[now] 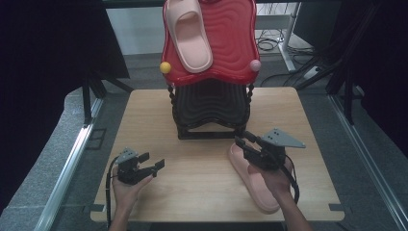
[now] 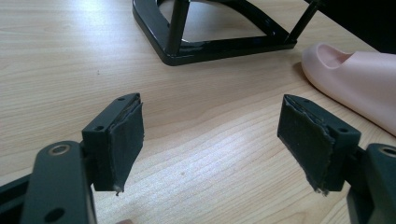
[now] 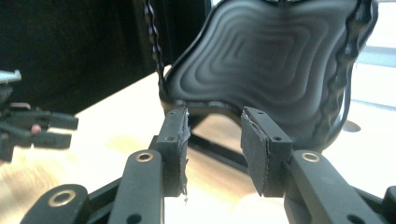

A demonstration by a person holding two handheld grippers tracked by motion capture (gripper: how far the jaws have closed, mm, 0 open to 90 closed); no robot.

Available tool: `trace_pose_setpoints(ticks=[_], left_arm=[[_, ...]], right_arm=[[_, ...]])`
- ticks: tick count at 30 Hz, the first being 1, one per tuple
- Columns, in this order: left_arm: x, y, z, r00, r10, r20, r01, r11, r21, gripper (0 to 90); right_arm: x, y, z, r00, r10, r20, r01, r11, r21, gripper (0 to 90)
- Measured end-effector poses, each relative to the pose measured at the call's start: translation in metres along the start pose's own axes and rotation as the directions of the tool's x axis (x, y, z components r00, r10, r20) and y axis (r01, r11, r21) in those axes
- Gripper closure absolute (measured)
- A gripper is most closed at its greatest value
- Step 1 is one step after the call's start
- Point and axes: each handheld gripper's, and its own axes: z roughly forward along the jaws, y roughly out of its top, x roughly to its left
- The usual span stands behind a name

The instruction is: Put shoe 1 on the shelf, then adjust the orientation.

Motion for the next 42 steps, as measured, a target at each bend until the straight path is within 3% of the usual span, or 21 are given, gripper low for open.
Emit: trace_pose_setpoints(ticks=[8,14,17,22,25,35,42], left_arm=[[-0.001,-0.001,0.0,1.0,0.002,-0.002,-0.002,1.0,0.002,22.9],[-0.001,-0.001,-0.001,1.0,0.002,-0.004,-0.002,1.0,0.0,22.9],[-0.002,-0.001,0.0,1.0,0.005,-0.005,-0.005,1.0,0.001,22.8],[-0.002,-0.002,0.001,1.0,0.008,-0.003,-0.008,0.9999,0.007,22.7],[-0.002,-0.001,0.0,1.0,0.007,-0.002,-0.007,1.0,0.003,22.7],[-0.002,-0.002,0.001,1.0,0.006,-0.002,-0.006,1.0,0.007,22.7],[-0.002,-0.003,0.001,1.0,0.006,-0.001,-0.006,0.9999,0.008,22.7]], right_arm=[[-0.008,-0.029,-0.008,0.9998,-0.011,0.019,0.01,0.998,0.056,61.0],[-0.024,-0.05,-0.012,0.999,0.009,0.045,-0.014,0.994,0.108,61.0],[-0.031,-0.057,-0.015,0.9973,-0.015,0.071,0.004,0.989,0.145,61.1],[-0.044,-0.067,-0.021,0.9962,-0.011,0.086,-0.006,0.983,0.185,65.5],[-0.052,-0.078,-0.025,0.9951,-0.021,0.097,-0.001,0.974,0.228,71.4],[-0.087,-0.106,-0.042,0.9849,0.001,0.173,-0.059,0.942,0.332,89.4],[-0.1,-0.122,-0.049,0.9781,0.009,0.208,-0.09,0.919,0.384,89.9]])
